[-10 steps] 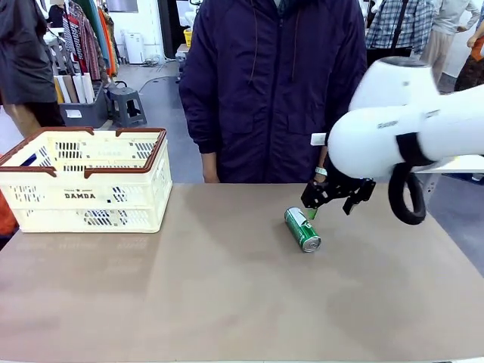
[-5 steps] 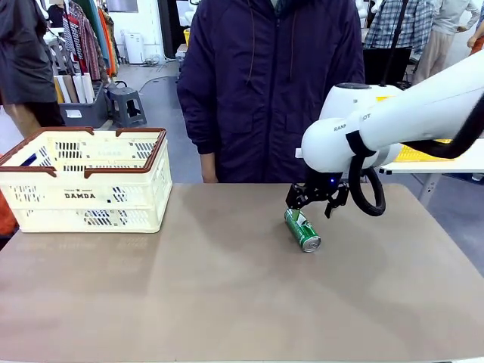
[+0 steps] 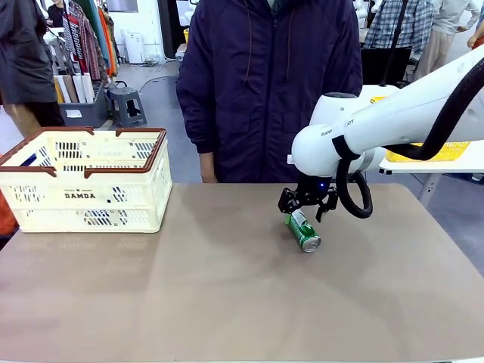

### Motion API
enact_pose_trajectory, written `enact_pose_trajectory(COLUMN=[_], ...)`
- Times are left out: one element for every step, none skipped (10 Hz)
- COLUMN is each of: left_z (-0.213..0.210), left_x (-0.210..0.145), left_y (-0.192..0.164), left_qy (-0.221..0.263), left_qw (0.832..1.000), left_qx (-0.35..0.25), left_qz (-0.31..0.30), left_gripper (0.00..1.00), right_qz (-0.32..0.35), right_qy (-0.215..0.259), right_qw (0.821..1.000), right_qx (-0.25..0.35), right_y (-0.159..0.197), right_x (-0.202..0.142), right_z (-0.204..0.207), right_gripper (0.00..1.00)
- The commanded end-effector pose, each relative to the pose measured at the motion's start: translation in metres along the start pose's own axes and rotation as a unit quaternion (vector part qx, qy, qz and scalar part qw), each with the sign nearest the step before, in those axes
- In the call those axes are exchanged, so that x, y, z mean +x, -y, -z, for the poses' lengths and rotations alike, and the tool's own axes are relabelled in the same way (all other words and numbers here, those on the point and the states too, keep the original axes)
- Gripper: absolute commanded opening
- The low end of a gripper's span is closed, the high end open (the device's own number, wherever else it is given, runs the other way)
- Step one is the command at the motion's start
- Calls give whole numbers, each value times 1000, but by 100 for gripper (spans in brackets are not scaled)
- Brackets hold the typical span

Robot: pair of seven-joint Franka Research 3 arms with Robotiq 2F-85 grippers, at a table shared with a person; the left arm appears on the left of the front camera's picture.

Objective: Place the drinks into the Shopping basket.
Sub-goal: Pick up one drink and place it into the Shopping basket.

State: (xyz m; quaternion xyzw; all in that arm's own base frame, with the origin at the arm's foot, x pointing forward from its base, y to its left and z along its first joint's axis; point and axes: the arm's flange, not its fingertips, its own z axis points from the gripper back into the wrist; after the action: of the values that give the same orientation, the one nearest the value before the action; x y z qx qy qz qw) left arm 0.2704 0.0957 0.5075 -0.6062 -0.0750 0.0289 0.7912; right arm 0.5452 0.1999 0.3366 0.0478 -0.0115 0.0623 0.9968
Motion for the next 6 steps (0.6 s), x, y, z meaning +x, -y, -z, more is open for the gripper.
enact_pose_trajectory(left_z=[-1,-1,-1,-1,-1,-1], left_x=[-1,-1,-1,-1,-1,-1], left_y=[2,2,2,2,2,2], left_qy=[-2,-2,-2,-2,-2,-2], left_qw=[1000,1000,1000,1000,1000,1000], left_qx=[-2,-2,-2,-2,-2,-2], left_qz=[3,3,3,3,3,3], left_gripper=[100,100,100,100,100,100], right_qz=[-15,-18,-17,-22,-24,-25], right_qy=[-3,-12,-15,-18,-20,-19], right_qw=[1000,1000,1000,1000,1000,1000], right_qx=[1,1,-1,3,2,1], right_y=[-3,-3,-2,-4,-4,-4], right_x=[7,8,8,7,7,5], right_z=[7,15,22,27,31,32], right_gripper=[100,100,100,100,100,100])
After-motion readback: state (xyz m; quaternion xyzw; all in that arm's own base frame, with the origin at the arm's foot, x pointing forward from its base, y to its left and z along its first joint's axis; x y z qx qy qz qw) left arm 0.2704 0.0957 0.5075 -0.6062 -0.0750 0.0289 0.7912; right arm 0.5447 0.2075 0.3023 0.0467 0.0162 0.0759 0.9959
